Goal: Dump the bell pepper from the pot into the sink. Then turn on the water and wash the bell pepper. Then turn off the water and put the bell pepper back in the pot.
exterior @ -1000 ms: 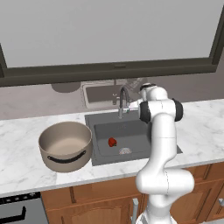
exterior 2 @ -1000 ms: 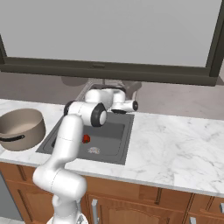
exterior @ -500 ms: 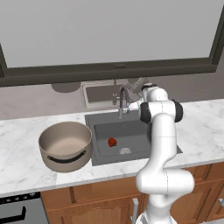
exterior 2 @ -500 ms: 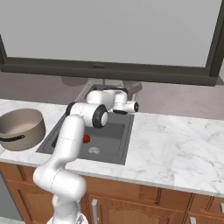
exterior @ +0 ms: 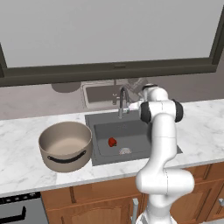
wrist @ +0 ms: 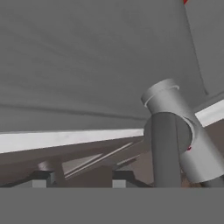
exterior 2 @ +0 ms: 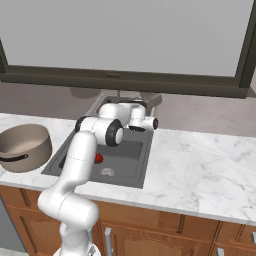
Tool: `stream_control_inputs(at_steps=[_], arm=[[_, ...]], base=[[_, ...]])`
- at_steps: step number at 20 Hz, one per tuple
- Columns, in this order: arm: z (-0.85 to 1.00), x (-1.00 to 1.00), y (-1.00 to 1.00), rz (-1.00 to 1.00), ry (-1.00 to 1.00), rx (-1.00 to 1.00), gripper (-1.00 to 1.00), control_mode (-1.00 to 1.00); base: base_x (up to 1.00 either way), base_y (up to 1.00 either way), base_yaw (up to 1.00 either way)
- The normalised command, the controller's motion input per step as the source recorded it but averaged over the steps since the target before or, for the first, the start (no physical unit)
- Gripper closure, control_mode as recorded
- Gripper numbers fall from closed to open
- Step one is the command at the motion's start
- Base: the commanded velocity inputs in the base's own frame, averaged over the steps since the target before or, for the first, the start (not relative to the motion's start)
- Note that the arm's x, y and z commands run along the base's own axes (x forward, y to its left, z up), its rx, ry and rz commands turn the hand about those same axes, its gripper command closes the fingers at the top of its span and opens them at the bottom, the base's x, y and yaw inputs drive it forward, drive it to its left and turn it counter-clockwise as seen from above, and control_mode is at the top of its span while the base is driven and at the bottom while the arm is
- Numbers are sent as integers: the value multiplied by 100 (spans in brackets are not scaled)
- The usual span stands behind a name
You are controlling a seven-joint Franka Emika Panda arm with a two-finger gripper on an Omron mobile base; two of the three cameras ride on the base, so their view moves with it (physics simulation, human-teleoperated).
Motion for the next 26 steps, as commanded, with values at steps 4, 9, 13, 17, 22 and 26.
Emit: stream_control_inputs(at_steps=[4, 9, 13, 17, 22, 26], arm=[[68, -69, -16, 0, -8, 0, -100, -100], [85, -100, -32, -2, -7, 0, -100, -100], [82, -100, -27, -2, -4, 0, -100, -100], [93, -100, -13, -2, -1, 0, -100, -100], [100, -100, -7, -3, 0, 0, -100, -100], [100, -100, -7, -1, 2, 0, -100, -100]], base=[[0, 0, 0], [0, 0, 0], [0, 0, 0], [0, 0, 0], [0, 0, 0], [0, 0, 0]])
